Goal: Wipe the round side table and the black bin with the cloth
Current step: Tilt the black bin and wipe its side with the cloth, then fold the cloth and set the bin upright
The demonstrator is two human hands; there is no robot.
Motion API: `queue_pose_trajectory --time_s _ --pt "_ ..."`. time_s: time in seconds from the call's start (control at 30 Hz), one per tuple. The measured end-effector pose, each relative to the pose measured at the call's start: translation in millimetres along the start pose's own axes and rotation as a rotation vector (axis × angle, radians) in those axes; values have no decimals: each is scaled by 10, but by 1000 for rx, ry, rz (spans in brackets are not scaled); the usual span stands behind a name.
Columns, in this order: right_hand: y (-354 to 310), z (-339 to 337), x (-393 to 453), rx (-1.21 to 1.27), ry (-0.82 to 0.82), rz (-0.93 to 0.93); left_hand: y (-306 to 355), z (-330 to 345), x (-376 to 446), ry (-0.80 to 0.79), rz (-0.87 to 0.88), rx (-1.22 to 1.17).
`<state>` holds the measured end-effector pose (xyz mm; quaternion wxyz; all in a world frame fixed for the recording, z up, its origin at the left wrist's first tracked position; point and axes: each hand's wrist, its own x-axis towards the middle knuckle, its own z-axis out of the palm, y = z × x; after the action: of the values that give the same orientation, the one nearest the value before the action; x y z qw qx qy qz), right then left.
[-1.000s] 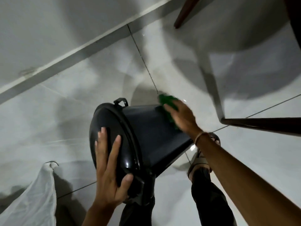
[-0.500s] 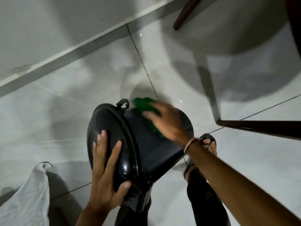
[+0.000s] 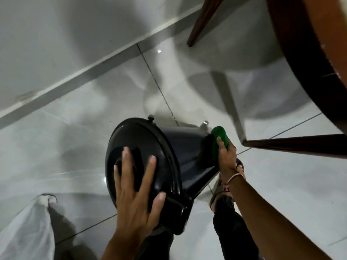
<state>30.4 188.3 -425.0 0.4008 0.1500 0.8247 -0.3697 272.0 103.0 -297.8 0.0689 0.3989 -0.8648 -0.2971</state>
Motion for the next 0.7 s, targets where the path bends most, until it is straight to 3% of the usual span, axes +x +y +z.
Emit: queue_pose_trajectory --time_s 0.1,0.17,0.23,0.3,0.4,0.6,0.7 --pt "-236 -69 -163 347 -55 -26 106 59 182 -88 390 222" --pt "-438 -121 -273 525 -145 14 221 122 429 -145 594 245" --pt "-709 -192 -409 658 -275 100 318 164 692 -166 727 256" --pt "-1025 -270 -515 776 -391 179 361 145 939 -148 747 293" --pt "-1504 -342 -661 924 -530 173 325 13 1200 -123 570 317" --pt "-2267 -219 -1385 1008 -862 137 12 -177 1591 -18 -114 116" --pt "-2526 -225 -1732 995 -993 45 -126 -207 1900 -47 -379 104"
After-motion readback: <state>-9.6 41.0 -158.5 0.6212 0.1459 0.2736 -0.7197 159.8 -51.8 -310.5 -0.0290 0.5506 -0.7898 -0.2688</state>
